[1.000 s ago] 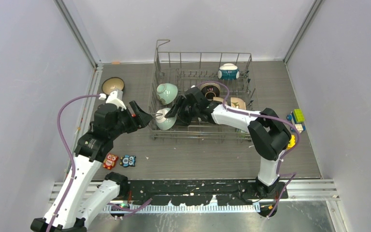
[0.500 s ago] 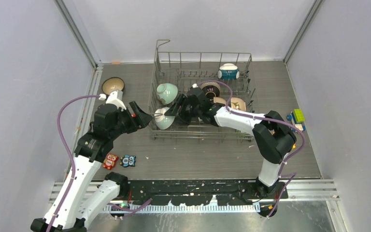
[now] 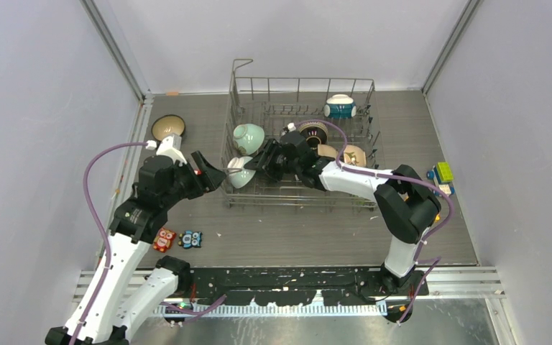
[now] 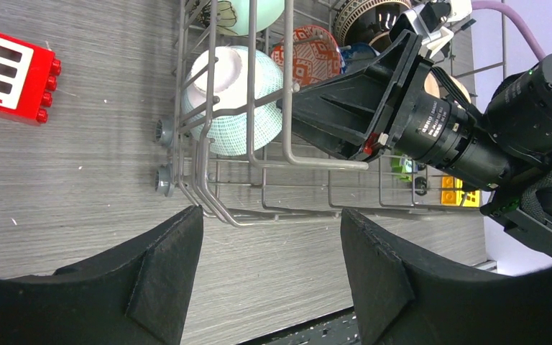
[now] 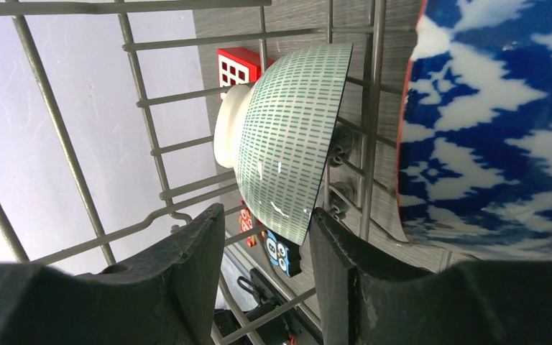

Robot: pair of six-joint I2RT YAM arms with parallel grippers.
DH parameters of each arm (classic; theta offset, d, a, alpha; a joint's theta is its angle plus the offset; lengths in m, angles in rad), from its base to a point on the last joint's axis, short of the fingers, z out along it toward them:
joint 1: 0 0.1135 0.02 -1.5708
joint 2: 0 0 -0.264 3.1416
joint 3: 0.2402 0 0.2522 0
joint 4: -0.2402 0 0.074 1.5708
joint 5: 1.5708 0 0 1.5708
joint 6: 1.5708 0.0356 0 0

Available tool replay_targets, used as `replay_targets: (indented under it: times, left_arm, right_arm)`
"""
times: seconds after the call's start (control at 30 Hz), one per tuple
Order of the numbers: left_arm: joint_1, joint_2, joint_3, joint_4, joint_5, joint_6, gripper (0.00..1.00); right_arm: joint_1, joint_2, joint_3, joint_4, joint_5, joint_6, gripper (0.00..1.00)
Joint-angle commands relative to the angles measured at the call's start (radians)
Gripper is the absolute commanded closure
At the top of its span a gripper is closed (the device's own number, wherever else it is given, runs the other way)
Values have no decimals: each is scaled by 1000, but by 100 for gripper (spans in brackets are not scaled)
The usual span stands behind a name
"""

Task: Unload the bowls from the dish rack
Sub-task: Pick up the bowl from the dish rack.

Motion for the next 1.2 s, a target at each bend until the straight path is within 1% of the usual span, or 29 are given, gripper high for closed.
replay_targets:
  times: [0.0,0.2,0.43,0.83,0.97,1.17]
  left_arm:
    - [-3,-18,19,-3,-3,4,29]
    - [-3,-20,14,-6,0,1,29]
    - [-3,-26,13,-16,-3,3,29]
    - [-3,-32,10,-27,-7,4,29]
    - [-3,-33,10,-29,-10,4,29]
    - [-3,-37,11,-38,-15,10,29]
  right_arm:
    - [6,-41,-18,144,3,23,49]
    - [6,-20,-11,168,-15,30,51]
    - [6,-2,-31,266,-8,66,55]
    - [7,45,-6,267,-4,76,60]
    - [7,64,2,292,-1,93,63]
    - [9,78,17,303,8,99,65]
